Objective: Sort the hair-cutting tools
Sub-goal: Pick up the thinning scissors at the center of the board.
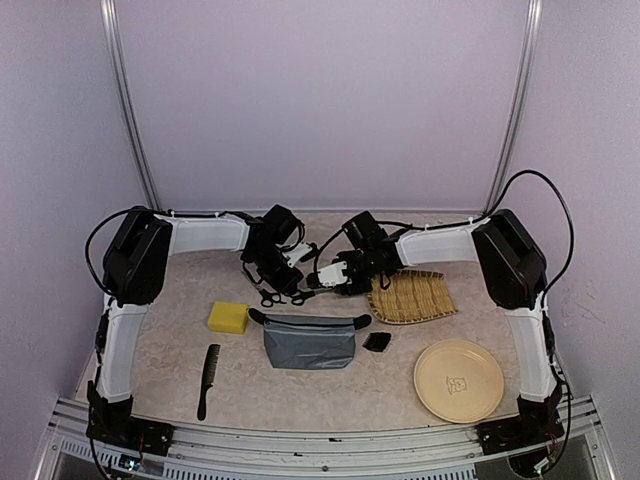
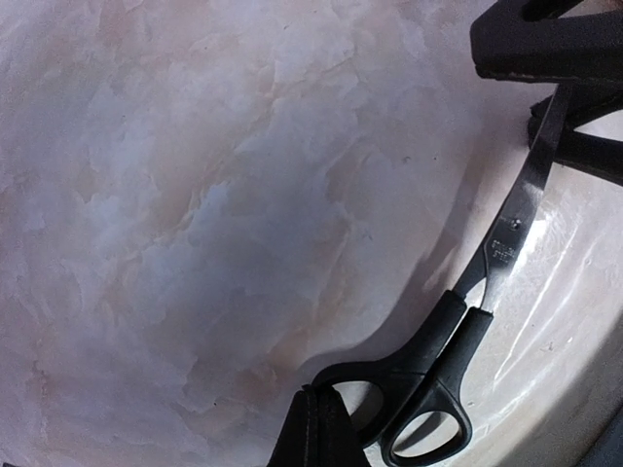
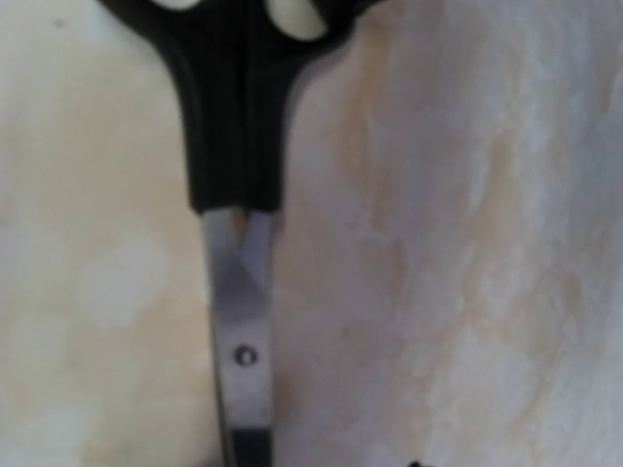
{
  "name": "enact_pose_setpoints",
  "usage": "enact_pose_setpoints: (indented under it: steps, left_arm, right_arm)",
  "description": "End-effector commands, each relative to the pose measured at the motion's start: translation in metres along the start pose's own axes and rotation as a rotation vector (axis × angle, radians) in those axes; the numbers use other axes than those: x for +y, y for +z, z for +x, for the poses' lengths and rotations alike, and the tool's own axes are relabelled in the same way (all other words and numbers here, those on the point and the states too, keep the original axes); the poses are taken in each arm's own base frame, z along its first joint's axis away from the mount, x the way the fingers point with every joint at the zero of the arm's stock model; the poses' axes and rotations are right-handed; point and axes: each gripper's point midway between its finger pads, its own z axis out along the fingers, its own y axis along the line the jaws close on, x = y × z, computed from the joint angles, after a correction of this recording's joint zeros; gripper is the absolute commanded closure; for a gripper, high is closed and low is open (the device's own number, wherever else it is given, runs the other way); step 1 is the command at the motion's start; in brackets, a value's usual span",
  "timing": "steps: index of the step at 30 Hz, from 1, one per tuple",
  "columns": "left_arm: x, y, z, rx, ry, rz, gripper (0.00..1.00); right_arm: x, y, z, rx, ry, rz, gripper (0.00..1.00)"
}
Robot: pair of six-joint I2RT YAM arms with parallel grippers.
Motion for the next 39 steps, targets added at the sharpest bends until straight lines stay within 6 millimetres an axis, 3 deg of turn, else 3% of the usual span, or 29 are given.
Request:
enact_pose_setpoints:
  steps: [1, 6, 10, 16, 17, 21, 26, 33, 39]
  left_arm:
    - [0.003, 0.011, 0.019, 0.047, -0.013, 0.026, 1.0]
    - [0.009, 0.011, 0.018, 0.035, -0.022, 0.032, 1.0]
    - [0.013, 0.01, 0.016, 0.02, -0.032, 0.041, 1.0]
    - [0.015, 0.011, 0.014, 0.01, -0.04, 0.051, 1.0]
    - [0.016, 0.009, 0.012, 0.001, -0.042, 0.043, 0.99]
    - [0.02, -0.006, 0.002, -0.06, -0.034, 0.006, 0.76]
    - [0.028, -0.046, -0.02, -0.187, -0.057, -0.071, 0.61]
    - [0.021, -0.133, -0.047, -0.391, -0.046, -0.202, 0.56]
    - [-0.023, -0.193, -0.05, -0.502, 0.054, -0.232, 0.57]
  right_arm:
    - [0.03, 0.022, 0.015, 0.063, -0.053, -0.051, 0.6]
    - [0.047, 0.027, 0.016, 0.054, -0.048, -0.128, 0.66]
    - [0.055, 0.032, 0.017, 0.056, -0.028, -0.178, 0.78]
    - [0.048, 0.034, 0.015, 0.054, -0.009, -0.146, 0.93]
    - [0.045, 0.033, 0.014, 0.049, -0.006, -0.137, 0.96]
    - [0.03, 0.025, 0.009, 0.042, 0.014, -0.096, 1.0]
    - [0.012, 0.007, 0.002, 0.029, 0.054, -0.039, 1.0]
    - [-0.004, -0.026, -0.011, -0.022, 0.13, -0.006, 1.0]
    - [-0.015, -0.058, -0.021, -0.081, 0.23, -0.011, 1.0]
